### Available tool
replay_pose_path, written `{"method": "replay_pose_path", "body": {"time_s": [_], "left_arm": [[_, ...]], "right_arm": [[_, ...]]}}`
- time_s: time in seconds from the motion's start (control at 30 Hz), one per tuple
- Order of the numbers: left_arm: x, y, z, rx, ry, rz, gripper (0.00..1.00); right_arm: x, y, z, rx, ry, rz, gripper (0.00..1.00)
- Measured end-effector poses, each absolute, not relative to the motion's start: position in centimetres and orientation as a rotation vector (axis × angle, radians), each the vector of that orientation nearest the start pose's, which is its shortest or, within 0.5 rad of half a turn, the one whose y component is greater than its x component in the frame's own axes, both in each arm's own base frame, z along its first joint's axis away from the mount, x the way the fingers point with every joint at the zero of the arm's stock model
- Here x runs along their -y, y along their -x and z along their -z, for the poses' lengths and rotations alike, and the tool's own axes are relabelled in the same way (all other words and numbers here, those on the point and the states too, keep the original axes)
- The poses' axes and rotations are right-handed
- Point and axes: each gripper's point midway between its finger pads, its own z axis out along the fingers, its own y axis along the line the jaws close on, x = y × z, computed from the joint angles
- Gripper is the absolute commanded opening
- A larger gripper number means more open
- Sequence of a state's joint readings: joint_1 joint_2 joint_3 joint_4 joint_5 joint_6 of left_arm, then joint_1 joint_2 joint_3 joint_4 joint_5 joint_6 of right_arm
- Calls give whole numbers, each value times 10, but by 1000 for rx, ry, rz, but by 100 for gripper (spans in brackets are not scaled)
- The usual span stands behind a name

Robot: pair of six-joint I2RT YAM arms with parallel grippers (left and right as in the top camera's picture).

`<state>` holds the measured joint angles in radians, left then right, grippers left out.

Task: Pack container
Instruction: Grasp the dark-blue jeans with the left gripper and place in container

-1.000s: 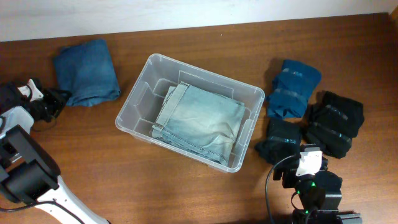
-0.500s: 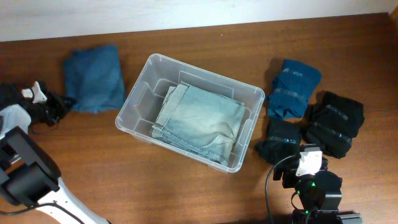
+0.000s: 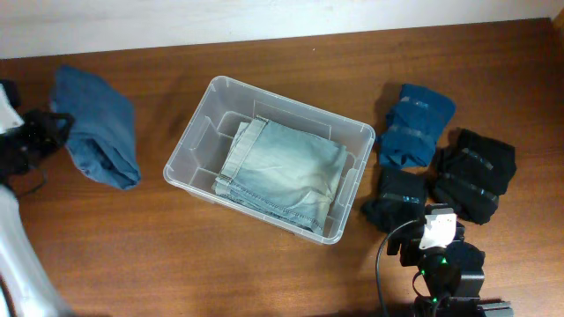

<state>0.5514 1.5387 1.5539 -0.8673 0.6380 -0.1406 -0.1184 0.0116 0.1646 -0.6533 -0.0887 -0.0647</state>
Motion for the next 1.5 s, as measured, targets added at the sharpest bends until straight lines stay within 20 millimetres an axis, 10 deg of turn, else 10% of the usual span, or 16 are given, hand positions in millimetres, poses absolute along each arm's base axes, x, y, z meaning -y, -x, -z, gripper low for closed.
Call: {"method": "replay_pose_path", "body": {"time_s": [0.23,0.43,1.03,1.5], "left_arm": [[-59,-348,-372,-2049,348,573,0],[27,-336,-391,-2055,107,751,0],[209,-348,-317,-2338,-142,852,0],[228,-370,-280,-2406,-82,776,0]], "right_arm": [[9,-205,-96,-2069,-2,20,99],[9,-205,-96,-2069,-1,21,99],[9,-205,-96,-2069,-1,21,98],[9,-205,-96,-2069,-1,21,99]]}}
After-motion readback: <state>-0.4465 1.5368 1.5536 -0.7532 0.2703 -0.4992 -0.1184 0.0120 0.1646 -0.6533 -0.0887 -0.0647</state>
